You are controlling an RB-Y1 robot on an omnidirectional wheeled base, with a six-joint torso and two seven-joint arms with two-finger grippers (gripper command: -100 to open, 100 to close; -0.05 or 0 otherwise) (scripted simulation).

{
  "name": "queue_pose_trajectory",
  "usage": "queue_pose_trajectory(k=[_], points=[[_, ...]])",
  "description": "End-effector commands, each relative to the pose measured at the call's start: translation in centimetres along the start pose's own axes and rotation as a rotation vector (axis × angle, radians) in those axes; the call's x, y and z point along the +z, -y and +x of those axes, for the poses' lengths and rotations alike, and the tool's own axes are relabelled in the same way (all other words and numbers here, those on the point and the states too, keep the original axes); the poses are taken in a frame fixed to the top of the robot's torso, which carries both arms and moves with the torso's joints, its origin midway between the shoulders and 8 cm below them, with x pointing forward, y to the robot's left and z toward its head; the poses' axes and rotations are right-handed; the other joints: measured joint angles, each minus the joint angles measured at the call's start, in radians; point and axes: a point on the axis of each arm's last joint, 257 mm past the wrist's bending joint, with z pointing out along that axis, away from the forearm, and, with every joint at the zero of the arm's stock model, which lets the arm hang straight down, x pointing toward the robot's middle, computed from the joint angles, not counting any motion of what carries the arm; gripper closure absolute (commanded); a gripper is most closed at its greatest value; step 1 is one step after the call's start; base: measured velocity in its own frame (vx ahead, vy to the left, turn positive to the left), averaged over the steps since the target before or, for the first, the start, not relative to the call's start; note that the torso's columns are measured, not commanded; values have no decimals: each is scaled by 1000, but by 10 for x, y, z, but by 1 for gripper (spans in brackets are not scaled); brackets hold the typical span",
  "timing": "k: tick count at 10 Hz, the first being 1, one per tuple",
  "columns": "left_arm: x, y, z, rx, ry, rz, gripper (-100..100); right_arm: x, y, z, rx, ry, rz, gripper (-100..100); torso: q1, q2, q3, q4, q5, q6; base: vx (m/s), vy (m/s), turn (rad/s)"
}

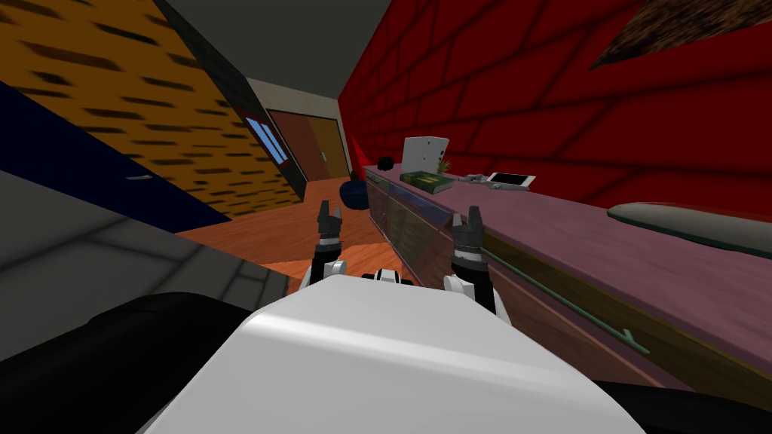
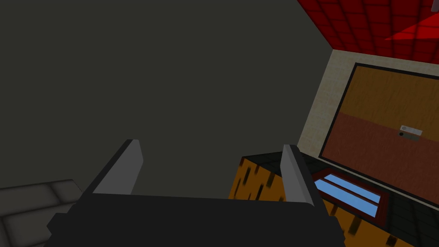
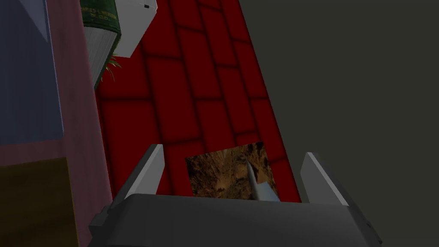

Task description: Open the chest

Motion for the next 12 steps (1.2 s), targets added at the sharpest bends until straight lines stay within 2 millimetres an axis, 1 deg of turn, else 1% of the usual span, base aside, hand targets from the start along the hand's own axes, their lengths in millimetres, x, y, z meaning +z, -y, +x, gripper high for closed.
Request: queue_pose_trajectory(k=[1, 5, 6, 8, 9, 11, 12], points=[[0, 0, 0, 0, 0, 0, 0, -4, 13, 7, -173, -77, 22, -100, 0, 0, 0, 0, 0, 0, 34, 77, -54], [0, 0, 0, 0, 0, 0, 0, -10, 37, 5, -475, -175, 53, -100, -1, 1, 1, 0, 0, 0, 21, 87, -65], [0, 0, 0, 0, 0, 0, 0, -10, 38, 7, -489, -180, 51, -100, 0, 0, 0, 0, 0, 0, 18, 66, -27], [0, 0, 0, 0, 0, 0, 0, -14, 51, 2, -650, -226, 65, -100, -2, 1, 0, 0, -1, 0, 16, 72, -62], [0, 0, 0, 0, 0, 0, 0, -14, 52, 3, -662, -231, 63, -100, 0, 0, 0, 0, 0, 0, 16, 67, -35], [0, 0, 0, 0, 0, 0, 0, -18, 66, -3, -831, -279, 73, -100, -1, 1, 0, 0, 0, 0, 14, 73, -59], [0, 0, 0, 0, 0, 0, 0, -18, 66, -2, -841, -282, 72, -100, 0, 0, 0, 0, 0, 0, 16, 65, -33]])
